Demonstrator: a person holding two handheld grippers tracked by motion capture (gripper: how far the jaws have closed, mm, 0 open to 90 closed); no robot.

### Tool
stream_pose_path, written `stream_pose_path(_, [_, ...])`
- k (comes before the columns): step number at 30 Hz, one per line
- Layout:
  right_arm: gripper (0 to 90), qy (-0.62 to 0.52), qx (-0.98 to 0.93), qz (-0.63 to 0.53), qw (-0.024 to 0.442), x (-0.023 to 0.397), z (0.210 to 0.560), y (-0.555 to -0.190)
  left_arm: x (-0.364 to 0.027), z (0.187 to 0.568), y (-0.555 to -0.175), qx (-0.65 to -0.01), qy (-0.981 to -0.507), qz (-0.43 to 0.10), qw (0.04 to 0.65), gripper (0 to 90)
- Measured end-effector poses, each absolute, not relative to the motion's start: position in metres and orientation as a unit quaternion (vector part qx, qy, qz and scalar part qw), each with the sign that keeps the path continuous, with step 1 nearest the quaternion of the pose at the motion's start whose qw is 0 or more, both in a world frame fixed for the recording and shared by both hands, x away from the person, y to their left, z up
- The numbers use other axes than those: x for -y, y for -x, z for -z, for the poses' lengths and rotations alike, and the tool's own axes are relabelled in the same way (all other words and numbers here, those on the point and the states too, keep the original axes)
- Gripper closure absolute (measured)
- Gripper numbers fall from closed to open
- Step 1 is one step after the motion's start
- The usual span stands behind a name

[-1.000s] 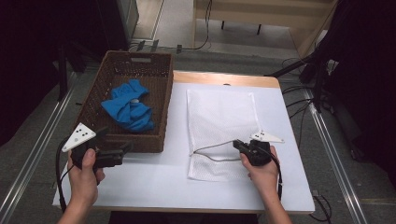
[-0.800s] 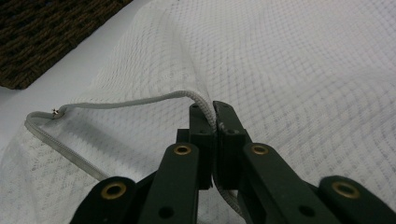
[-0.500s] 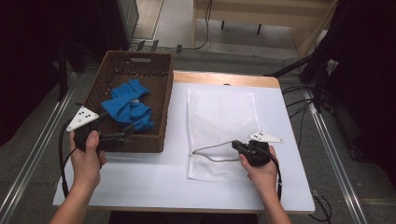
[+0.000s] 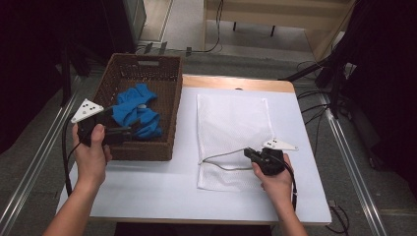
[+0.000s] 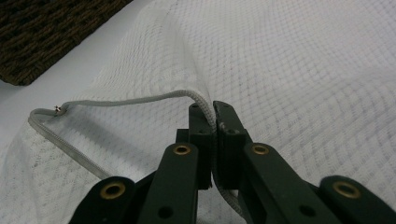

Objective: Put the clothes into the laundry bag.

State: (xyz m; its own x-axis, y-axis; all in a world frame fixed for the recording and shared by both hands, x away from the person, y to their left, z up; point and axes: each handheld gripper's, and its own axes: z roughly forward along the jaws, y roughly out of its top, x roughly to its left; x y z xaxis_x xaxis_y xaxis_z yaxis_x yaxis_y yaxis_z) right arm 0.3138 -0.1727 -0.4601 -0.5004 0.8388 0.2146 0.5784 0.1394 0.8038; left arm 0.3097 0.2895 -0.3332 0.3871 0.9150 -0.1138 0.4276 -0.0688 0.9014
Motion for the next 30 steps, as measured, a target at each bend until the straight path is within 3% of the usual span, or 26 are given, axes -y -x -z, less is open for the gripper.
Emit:
stream_pose_path(21, [88.6,-0.469,-0.748,-0.445,0.151,0.172,0.461,-0.314,-0.296,0.326,-0.356,-0.521,-0.671,-0.299,0.434,0.0])
stream_pose_path(30, [88.6,-0.469,-0.749,-0.444,0.149,0.171,0.462,-0.314,-0.298,0.333,-0.381,-0.537,-0.675,-0.294,0.413,0.0])
